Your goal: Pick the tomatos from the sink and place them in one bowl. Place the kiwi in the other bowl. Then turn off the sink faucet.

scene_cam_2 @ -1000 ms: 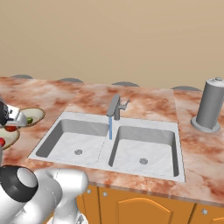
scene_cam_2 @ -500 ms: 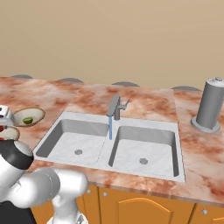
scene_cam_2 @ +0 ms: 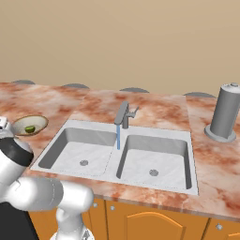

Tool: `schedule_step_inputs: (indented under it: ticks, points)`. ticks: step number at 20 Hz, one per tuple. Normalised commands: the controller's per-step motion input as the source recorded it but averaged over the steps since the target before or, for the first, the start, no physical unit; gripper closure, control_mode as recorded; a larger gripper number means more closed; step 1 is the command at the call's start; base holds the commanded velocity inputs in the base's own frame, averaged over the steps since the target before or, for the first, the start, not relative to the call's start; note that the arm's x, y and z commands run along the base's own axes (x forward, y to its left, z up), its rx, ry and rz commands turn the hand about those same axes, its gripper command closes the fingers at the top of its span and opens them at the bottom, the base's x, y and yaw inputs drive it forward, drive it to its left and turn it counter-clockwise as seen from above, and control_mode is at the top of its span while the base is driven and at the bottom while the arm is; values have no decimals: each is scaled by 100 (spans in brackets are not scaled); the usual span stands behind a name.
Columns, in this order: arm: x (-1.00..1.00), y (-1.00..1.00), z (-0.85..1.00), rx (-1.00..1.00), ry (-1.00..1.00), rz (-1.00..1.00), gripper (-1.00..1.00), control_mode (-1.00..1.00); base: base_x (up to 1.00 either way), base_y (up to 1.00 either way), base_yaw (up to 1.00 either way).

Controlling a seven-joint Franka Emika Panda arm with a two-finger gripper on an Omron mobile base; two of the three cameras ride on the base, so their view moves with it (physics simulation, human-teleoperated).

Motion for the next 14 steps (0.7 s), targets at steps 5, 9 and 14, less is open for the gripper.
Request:
schedule_step_inputs:
  ticks: [5, 9, 14]
  points:
    - [6, 14, -27, 0, 7, 0, 100, -100, 0, 0, 0]
    - [8, 19, -28, -1, 9, 0, 100, -100, 0, 0, 0]
    - [14, 19, -19, -1, 6, 0, 100, -100, 0, 0, 0]
